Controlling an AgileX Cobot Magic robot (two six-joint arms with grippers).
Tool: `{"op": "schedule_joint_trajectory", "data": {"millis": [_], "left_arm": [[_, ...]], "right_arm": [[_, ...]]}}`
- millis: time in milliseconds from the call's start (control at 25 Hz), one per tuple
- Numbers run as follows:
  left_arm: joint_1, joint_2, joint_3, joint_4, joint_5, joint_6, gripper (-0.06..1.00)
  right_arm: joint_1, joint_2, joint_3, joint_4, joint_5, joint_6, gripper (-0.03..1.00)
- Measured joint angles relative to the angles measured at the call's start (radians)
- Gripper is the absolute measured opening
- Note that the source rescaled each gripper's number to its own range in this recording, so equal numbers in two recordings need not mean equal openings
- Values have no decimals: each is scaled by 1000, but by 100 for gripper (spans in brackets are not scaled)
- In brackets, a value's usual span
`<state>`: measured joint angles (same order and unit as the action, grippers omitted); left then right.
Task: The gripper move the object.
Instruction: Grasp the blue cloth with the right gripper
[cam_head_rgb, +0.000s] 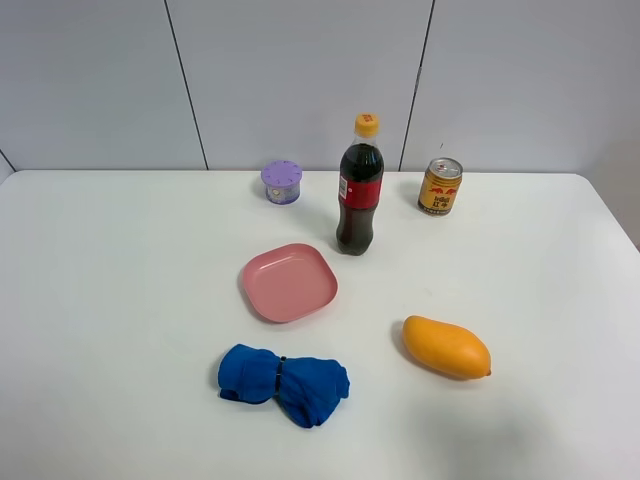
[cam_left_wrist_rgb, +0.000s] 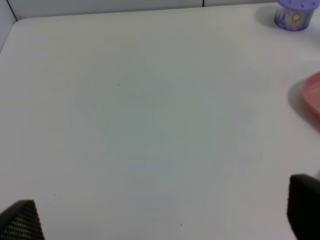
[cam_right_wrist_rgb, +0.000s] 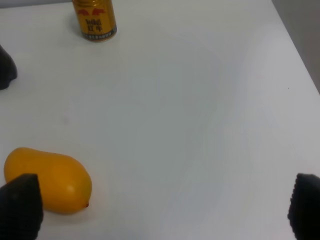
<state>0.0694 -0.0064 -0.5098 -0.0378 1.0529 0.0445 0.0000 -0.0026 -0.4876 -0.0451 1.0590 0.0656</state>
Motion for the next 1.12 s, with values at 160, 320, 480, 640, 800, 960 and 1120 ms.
{"op": "schedule_joint_trajectory", "data": {"millis": [160, 320, 480, 640, 800, 960, 1120], "left_arm": [[0, 0, 0, 0, 0, 0, 100], [0, 0, 0, 0, 0, 0, 100], [0, 0, 0, 0, 0, 0, 100], [0, 0, 0, 0, 0, 0, 100], [0, 0, 0, 0, 0, 0, 100], [0, 0, 0, 0, 0, 0, 100], [0, 0, 0, 0, 0, 0, 100]], "right_arm": [[0, 0, 0, 0, 0, 0, 100], [0, 0, 0, 0, 0, 0, 100], [0, 0, 0, 0, 0, 0, 100], [0, 0, 0, 0, 0, 0, 100], [0, 0, 0, 0, 0, 0, 100], [0, 0, 0, 0, 0, 0, 100], [0, 0, 0, 0, 0, 0, 100]]}}
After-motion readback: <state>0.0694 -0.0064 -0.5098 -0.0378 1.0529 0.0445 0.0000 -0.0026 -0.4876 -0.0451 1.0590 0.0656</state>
